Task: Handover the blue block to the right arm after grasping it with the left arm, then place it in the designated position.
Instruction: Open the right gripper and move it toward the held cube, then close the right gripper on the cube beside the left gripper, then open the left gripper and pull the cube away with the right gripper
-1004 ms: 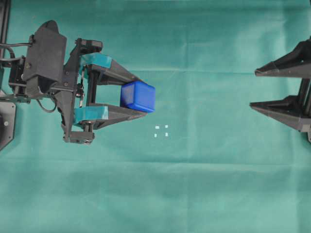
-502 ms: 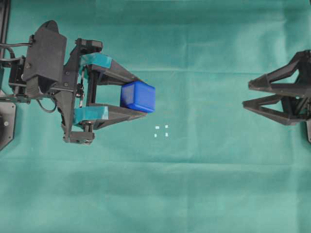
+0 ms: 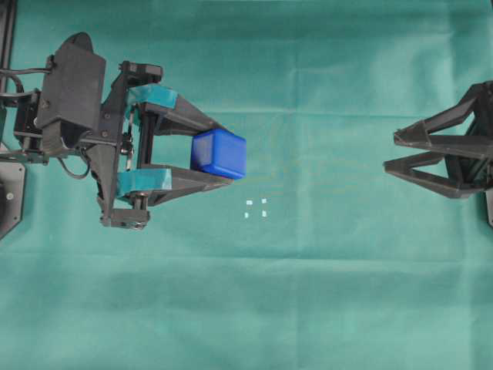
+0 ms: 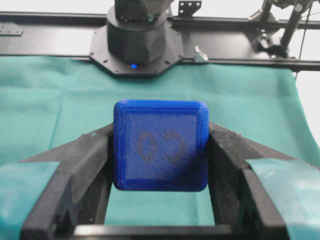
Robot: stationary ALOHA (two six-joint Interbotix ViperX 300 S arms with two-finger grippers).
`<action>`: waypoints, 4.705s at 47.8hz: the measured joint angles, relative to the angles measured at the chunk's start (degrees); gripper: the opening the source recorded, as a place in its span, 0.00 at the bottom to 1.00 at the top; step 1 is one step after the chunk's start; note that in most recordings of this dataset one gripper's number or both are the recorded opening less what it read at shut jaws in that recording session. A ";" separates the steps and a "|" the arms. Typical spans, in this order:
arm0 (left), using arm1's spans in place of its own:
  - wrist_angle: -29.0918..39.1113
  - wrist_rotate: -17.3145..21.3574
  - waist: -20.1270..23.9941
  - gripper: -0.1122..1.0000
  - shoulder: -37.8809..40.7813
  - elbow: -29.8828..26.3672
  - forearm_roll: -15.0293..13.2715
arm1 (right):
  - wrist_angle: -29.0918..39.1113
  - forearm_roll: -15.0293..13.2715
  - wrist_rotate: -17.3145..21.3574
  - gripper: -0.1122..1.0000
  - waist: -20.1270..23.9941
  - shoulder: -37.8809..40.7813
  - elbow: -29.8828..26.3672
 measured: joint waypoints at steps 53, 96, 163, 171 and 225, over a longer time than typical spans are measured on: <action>0.26 0.09 0.00 0.52 -0.09 0.09 0.00 | -2.11 0.00 -0.18 0.94 0.00 0.62 -0.62; 0.62 0.09 0.00 0.52 -0.09 0.09 0.00 | -5.45 -1.76 -0.35 0.94 -0.09 27.77 -21.62; 1.58 -0.09 -0.09 0.52 -0.09 0.09 -0.18 | 1.49 -1.41 0.97 0.65 1.05 38.94 -32.61; 1.58 -0.09 -0.18 0.52 -0.09 0.09 -0.26 | 1.58 -1.41 1.05 0.65 1.05 38.94 -32.61; 1.67 0.09 -0.53 1.00 -1.23 1.05 -0.18 | 1.67 -1.32 1.23 0.65 1.14 38.76 -32.61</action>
